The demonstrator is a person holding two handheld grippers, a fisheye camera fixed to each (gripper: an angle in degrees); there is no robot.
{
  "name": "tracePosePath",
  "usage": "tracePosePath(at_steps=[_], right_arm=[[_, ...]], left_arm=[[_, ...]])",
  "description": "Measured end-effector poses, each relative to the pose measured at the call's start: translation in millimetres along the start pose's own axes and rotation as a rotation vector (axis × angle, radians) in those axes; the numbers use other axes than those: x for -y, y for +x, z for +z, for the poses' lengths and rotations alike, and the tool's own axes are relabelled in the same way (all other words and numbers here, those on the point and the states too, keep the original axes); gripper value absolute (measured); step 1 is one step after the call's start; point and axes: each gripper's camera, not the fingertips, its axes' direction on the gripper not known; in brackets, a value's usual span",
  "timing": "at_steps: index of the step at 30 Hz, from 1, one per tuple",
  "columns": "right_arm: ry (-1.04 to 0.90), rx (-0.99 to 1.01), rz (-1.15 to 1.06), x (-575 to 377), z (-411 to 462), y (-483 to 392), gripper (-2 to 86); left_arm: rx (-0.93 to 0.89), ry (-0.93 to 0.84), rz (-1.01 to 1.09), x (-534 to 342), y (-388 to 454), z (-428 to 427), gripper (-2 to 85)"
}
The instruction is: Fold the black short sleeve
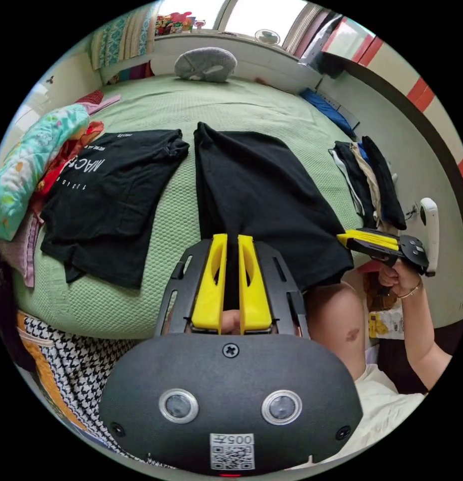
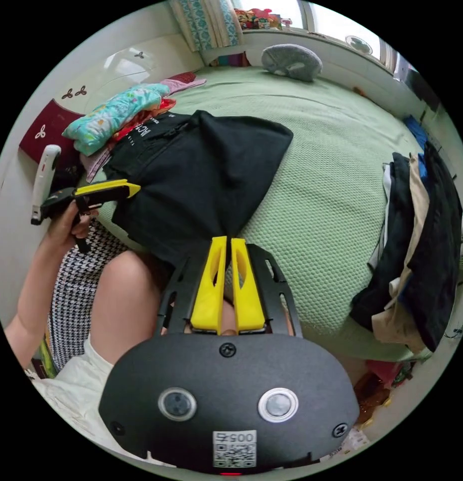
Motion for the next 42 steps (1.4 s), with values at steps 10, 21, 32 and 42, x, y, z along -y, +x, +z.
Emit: tracePosePath(at_steps=[10,21,32,42], right_arm=[[0.0,-0.006,0.095,-28.5,-17.6,29.7,-0.3],[-0.056,-0.027,0.055,-29.2,-7.5,41.5,-1.2],[0.353,0.074,0.08,71.8,-57.2,117.4,8.2],[0.18,-0.016,0.081,143.2,-5.7,138.3,13.2]], left_arm=[[-0.032,-0.022,-0.068,-41.5,-8.8,-10.1,4.5],[0.031,-0.068,-0.021,-57.9,27.1,20.2,6.9],[-0.131,0.034,-0.066,-92.6,45.4,7.0,17.6],[0.042,-0.001,-0.081,-96.2,78.4,18.7,17.7]])
